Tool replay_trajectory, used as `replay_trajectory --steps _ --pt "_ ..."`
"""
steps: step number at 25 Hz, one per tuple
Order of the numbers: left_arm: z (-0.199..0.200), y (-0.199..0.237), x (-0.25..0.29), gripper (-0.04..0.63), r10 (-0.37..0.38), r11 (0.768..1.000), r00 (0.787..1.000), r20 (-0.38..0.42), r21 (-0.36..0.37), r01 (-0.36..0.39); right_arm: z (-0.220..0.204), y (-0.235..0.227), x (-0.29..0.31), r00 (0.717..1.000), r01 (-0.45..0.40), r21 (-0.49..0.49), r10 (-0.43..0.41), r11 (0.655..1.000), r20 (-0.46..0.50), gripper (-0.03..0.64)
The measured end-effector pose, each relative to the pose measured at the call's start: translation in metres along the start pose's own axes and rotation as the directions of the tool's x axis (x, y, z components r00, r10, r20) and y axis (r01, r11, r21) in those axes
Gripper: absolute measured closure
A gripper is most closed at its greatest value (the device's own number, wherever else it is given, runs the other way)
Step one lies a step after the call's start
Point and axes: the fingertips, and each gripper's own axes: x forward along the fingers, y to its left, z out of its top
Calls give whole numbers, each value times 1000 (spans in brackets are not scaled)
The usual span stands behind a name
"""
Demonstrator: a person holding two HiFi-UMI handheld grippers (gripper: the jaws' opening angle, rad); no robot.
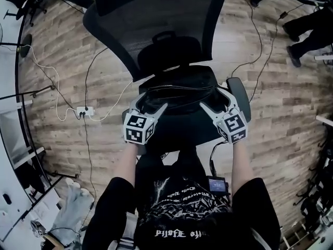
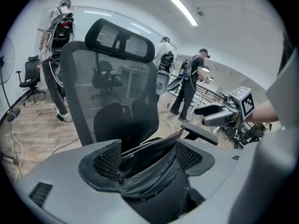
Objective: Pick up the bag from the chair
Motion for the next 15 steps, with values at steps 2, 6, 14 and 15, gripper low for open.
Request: replay_trajectory --steps 2,6,14,15 --pt "-1 15 14 225 22 999 1000 -2 -29 -22 -8 -11 13 1000 -13 -35 12 999 -27 287" --pt "-15 34 42 225 45 994 999 -26 -103 -47 -28 -39 31 998 -39 -8 39 999 -46 275" --pt "-44 82 72 225 64 985 998 -21 -161 -67 -75 -58 76 983 -124 -16 121 992 -138 265" --pt "-49 84 76 225 51 987 998 -32 -151 -55 -79 -61 80 983 -124 -26 119 992 -140 265"
